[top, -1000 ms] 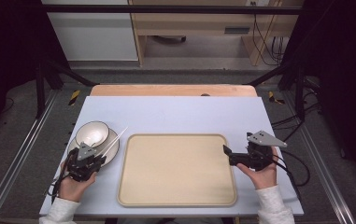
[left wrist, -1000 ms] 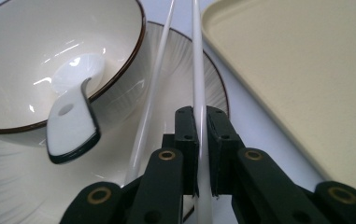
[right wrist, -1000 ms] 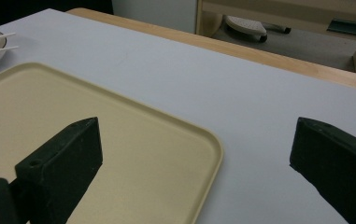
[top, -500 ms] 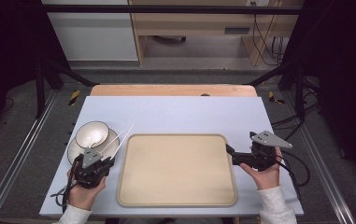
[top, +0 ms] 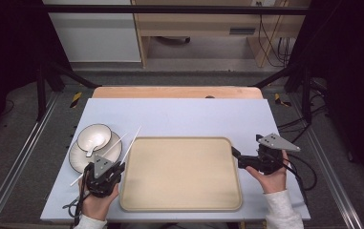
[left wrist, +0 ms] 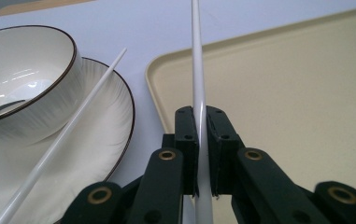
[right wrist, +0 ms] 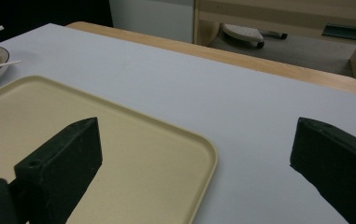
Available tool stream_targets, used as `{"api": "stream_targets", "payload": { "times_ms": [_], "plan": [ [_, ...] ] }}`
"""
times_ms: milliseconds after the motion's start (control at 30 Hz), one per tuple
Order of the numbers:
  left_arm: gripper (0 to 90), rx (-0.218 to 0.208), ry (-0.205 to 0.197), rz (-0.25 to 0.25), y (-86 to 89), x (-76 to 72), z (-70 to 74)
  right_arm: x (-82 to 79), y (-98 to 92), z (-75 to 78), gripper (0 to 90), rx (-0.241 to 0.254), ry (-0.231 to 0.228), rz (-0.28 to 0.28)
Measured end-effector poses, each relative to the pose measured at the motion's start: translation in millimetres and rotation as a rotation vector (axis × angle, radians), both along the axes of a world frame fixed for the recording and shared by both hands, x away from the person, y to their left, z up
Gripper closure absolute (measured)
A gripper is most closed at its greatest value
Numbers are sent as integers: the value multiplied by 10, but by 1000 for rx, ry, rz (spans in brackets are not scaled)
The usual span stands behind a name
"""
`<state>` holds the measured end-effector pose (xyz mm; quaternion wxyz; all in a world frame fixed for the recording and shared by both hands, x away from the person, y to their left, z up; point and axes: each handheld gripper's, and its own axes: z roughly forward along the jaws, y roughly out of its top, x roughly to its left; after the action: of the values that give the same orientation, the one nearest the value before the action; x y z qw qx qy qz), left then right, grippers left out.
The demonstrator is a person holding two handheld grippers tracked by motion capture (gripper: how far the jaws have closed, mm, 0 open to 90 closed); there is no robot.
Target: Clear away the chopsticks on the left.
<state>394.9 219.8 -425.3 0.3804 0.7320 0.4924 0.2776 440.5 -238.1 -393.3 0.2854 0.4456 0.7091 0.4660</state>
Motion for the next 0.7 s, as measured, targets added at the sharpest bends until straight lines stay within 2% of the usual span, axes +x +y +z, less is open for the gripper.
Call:
{"api": "stream_targets", "payload": {
  "times_ms": [67, 167, 267, 400, 467, 567, 700],
  "plan": [
    [845, -23, -8, 30, -60, -17, 3, -1, 4, 2, 27, 5, -3, -1],
    [845, -24, -15, 56, -128, -20, -14, -10, 2, 9, 28, 5, -4, 2],
    [845, -34, 4, 67, -209, -17, -69, -14, 2, 18, 28, 7, -7, 7],
    [845, -20, 11, 81, -277, -15, -122, -14, -2, 20, 28, 11, -11, 9],
    [845, -17, 19, 105, -322, -5, -166, -16, -3, 20, 27, 10, -13, 11],
    [845, -43, 29, 125, -335, 3, -217, -19, -5, 22, 27, 11, -12, 11],
    [846, -57, 36, 147, -347, 9, -315, -15, 0, 18, 27, 11, -12, 10]
  ]
}}
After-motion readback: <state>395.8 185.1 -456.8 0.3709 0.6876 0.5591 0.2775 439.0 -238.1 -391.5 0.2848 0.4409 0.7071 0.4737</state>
